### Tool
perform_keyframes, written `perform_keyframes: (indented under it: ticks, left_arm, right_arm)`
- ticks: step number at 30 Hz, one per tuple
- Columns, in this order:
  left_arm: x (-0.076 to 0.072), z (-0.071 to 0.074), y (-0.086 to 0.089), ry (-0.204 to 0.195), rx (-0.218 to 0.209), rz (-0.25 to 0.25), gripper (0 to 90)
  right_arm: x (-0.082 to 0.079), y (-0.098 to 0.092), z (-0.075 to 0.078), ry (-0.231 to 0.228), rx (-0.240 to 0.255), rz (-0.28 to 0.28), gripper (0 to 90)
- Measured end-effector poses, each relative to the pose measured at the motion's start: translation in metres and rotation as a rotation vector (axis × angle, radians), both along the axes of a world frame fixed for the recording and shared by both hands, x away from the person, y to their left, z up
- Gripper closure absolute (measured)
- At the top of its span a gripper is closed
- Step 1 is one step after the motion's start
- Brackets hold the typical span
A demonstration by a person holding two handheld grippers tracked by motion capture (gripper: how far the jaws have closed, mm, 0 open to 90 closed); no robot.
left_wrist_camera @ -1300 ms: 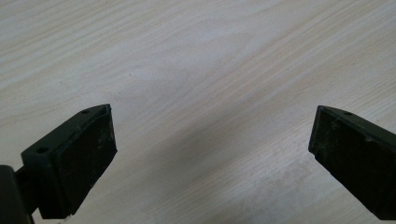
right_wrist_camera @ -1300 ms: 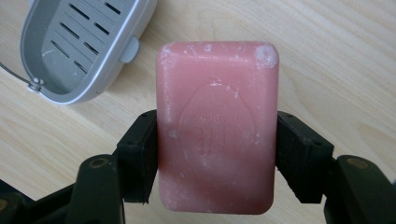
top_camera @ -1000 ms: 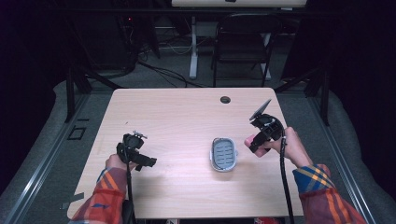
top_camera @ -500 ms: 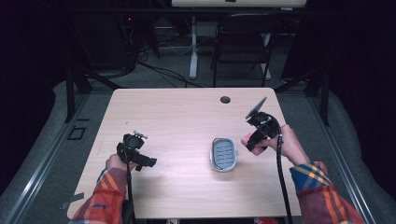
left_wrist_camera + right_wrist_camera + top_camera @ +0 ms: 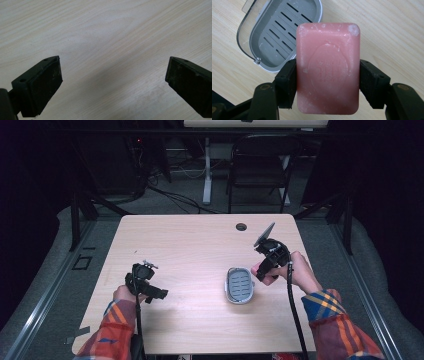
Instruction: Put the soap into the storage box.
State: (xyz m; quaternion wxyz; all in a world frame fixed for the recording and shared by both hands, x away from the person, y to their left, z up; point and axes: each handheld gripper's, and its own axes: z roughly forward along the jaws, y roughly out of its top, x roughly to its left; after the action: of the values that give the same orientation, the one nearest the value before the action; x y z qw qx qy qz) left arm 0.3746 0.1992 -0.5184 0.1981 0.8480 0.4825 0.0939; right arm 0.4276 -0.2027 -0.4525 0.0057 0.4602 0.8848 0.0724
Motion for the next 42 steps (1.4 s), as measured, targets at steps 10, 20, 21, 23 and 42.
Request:
perform_keyframes:
  ticks: [10,20,21,23,42]
  left_arm:
    - [0.000,0.000,0.000,0.001,-0.003,-0.002,0.7]
    - [0.000,0.000,0.001,0.001,-0.004,-0.003,0.7]
    - [0.000,0.000,0.001,0.001,-0.004,-0.003,0.7]
    - [0.000,0.000,0.001,0.001,-0.005,-0.003,0.7]
    - [0.000,0.000,0.001,0.000,-0.005,-0.006,0.8]
  right_arm:
    - [0.005,0.017,-0.011,0.007,-0.016,0.009,37.0]
    - [0.011,0.036,-0.021,0.017,-0.047,0.026,37.0]
    - [0.012,0.039,-0.021,0.014,-0.049,0.027,37.0]
    - [0.013,0.043,-0.021,0.029,-0.071,0.044,37.0]
    - [0.010,0.075,-0.037,0.010,-0.092,0.015,36.9]
